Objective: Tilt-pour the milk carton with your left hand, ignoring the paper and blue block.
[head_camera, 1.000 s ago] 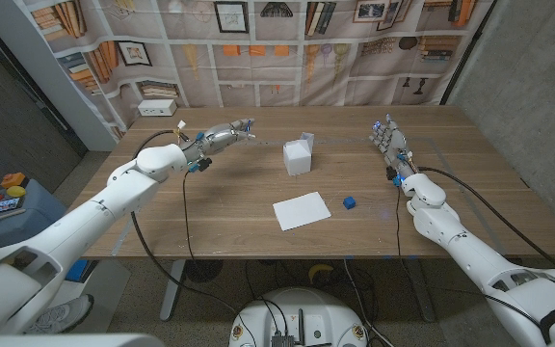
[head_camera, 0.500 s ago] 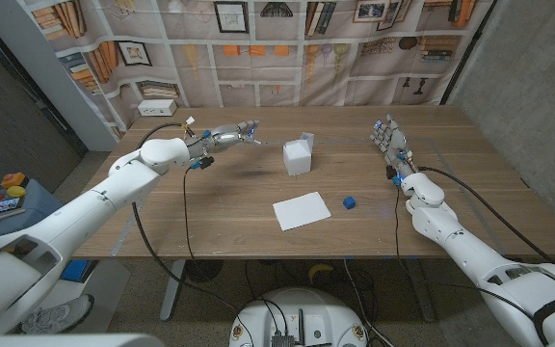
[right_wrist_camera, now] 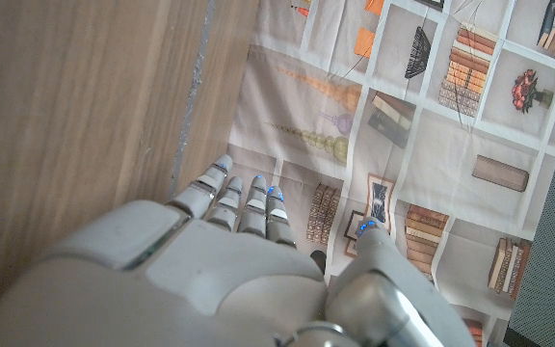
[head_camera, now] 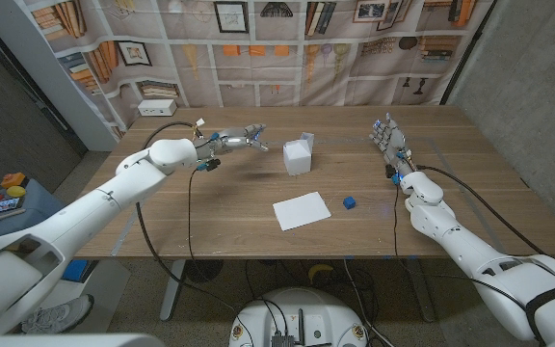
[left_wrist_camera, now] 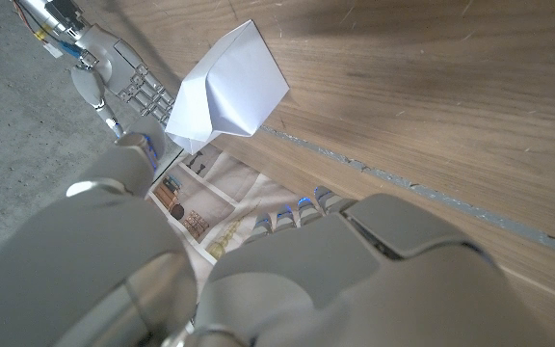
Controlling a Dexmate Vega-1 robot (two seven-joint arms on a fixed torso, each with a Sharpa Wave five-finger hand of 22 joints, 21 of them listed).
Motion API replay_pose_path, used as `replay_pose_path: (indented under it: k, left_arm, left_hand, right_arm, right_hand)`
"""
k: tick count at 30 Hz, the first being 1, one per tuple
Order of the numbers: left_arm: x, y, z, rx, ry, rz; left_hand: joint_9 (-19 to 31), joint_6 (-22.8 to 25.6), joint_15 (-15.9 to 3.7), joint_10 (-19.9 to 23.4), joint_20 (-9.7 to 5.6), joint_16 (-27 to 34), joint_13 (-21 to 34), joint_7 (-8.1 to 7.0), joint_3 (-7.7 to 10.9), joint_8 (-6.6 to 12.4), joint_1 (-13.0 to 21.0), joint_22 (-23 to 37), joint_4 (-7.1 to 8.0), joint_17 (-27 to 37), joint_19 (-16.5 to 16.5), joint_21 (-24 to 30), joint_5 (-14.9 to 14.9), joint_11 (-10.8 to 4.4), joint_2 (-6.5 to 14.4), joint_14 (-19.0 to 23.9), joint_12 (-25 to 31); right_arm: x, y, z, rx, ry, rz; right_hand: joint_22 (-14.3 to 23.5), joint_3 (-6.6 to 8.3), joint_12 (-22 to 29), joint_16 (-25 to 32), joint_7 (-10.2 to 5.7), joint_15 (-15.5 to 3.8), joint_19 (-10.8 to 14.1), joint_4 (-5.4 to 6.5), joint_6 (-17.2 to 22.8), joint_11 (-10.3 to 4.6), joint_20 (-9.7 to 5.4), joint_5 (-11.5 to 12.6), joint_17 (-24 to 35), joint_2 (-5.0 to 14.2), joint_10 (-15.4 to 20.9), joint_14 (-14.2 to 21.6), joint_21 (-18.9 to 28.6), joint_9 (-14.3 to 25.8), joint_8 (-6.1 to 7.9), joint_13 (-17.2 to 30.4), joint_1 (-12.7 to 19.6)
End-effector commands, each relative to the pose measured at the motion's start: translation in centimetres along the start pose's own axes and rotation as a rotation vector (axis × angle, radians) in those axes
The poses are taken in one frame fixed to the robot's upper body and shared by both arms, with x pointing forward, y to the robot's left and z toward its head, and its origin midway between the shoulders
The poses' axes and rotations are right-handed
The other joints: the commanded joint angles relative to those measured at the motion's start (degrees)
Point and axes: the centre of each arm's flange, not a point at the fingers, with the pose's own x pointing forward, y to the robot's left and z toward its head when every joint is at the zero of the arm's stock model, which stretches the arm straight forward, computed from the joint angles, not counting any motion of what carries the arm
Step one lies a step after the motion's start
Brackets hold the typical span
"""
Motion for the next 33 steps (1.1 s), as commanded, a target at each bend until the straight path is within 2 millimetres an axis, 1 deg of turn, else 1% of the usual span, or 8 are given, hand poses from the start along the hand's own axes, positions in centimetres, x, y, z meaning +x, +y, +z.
replay_pose_path:
  k: [1, 12, 17, 26, 33]
  left_arm:
    - [1.0, -1.8, 0.1, 0.018, -0.004, 0.027]
    - [2.5, -3.3, -0.4, 0.013, -0.012, 0.011]
    - [3.1, -3.6, -0.6, 0.012, -0.015, -0.003]
    - [4.0, -3.7, -0.7, 0.018, -0.022, -0.027]
    - [4.7, -4.1, -0.9, 0.02, -0.025, -0.042]
  left_hand:
    - [0.1, -7.8, 0.37, -8.5, -2.43, -0.3, 0.2, 0.35, -0.34, -0.05, 0.6, 0.2, -0.17, 0.1, -4.2, 0.0, 0.2, 0.49, -0.1, -8.4, 0.1]
    - [0.1, -7.5, 0.33, -8.5, -2.2, 0.0, 0.2, 0.06, -0.69, 0.38, 0.7, 0.2, -0.14, 0.2, -5.5, -0.1, 0.3, 0.4, -0.1, -8.5, 0.3]
    - [0.1, -7.7, 0.26, -8.7, -2.25, 0.0, 0.2, -0.01, -0.86, 0.42, 0.7, 0.2, -0.12, 0.2, -5.6, 0.0, 0.3, 0.31, -0.1, -8.5, 0.4]
    - [0.1, -7.2, 0.31, -8.9, -1.8, 0.1, 0.2, -0.11, -1.13, 0.8, 0.8, 0.2, -0.11, 0.2, -5.9, 0.2, 0.4, 0.29, -0.1, -8.9, 0.5]
    - [0.1, -7.2, 0.31, -9.0, -1.65, 0.2, 0.2, -0.12, -1.26, 0.9, 0.9, 0.2, -0.1, 0.2, -6.1, 0.2, 0.4, 0.4, 0.0, -8.8, 0.5]
  right_arm:
    - [-0.5, -0.5, -0.2, 0.003, 0.003, -0.006]
    - [-1.4, -0.8, -0.2, 0.008, 0.002, -0.009]
    - [-1.8, -1.0, -0.2, 0.008, 0.0, -0.015]
    - [-2.2, -1.0, -0.3, 0.01, 0.0, -0.018]
    - [-2.7, -1.1, -0.2, 0.011, -0.002, -0.023]
  right_hand:
    - [0.2, 0.24, 0.3, 0.3, -0.12, 0.51, 0.1, -0.36, 0.1, -0.21, 0.27, 0.0, -0.1, -0.13, 0.1, 0.1, 0.4, 0.2, 0.2, 0.1, -0.3]
    - [0.2, 0.35, 0.3, 0.4, -0.11, 0.5, 0.2, -0.58, 0.0, -0.21, 0.35, 0.0, -0.2, -0.03, 0.1, 0.1, 0.4, 0.2, 0.18, 0.1, -0.2]
    - [0.2, 0.4, 0.3, 0.4, -0.14, 0.48, 0.2, -0.68, -0.1, -0.26, 0.37, 0.0, -0.3, 0.01, 0.1, 0.1, 0.4, 0.2, 0.18, 0.1, -0.2]
    - [0.2, 0.49, 0.3, 0.4, -0.16, 0.6, 0.1, -0.84, 0.0, -0.27, 0.57, 0.0, -0.4, 0.07, 0.0, 0.0, 0.4, 0.2, 0.2, 0.1, -0.1]
    - [0.2, 0.52, 0.3, 0.4, -0.2, 0.73, 0.0, -0.94, -0.1, -0.25, 0.63, -0.1, -0.4, 0.09, -0.1, -0.1, 0.4, 0.2, 0.21, 0.1, -0.1]
